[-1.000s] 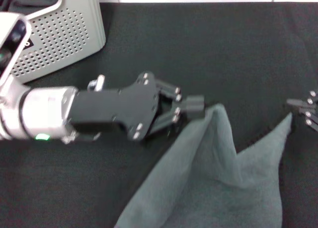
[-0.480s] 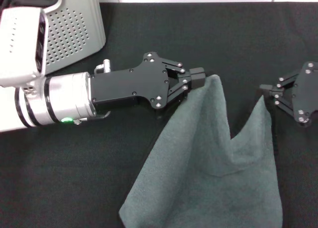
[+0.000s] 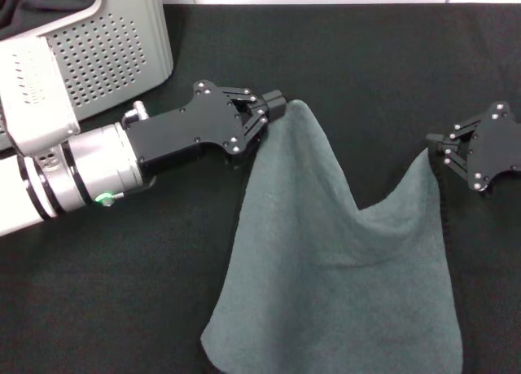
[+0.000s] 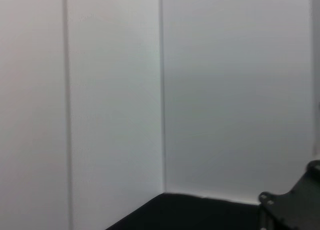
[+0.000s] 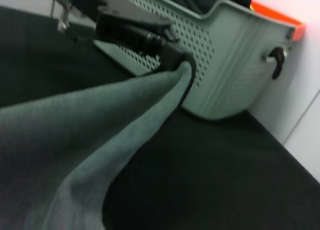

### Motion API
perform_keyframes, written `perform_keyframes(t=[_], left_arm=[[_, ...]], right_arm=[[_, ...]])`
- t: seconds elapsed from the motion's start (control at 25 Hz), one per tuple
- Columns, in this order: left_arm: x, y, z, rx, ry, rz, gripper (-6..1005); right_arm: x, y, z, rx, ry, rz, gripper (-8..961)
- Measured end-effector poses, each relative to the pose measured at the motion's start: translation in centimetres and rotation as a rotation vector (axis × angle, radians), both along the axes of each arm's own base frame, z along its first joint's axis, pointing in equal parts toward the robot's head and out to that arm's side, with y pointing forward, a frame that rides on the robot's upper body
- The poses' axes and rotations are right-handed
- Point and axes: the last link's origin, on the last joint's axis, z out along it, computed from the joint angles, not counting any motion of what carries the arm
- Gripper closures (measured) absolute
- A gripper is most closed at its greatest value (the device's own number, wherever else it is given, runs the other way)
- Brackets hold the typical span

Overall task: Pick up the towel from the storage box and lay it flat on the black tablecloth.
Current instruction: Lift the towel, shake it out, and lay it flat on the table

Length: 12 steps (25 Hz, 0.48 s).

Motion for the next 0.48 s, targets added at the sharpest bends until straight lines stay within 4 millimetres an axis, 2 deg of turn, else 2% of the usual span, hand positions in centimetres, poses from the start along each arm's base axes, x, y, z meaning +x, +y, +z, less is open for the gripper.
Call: perform_keyframes(t=[0.48], left_arm=[[-1.6,1.6,-1.3,0.117,0.134,0.104,983]], right_arm=[[0.6,0.8,-1.3,0.077,-0.058,-0.041,950]])
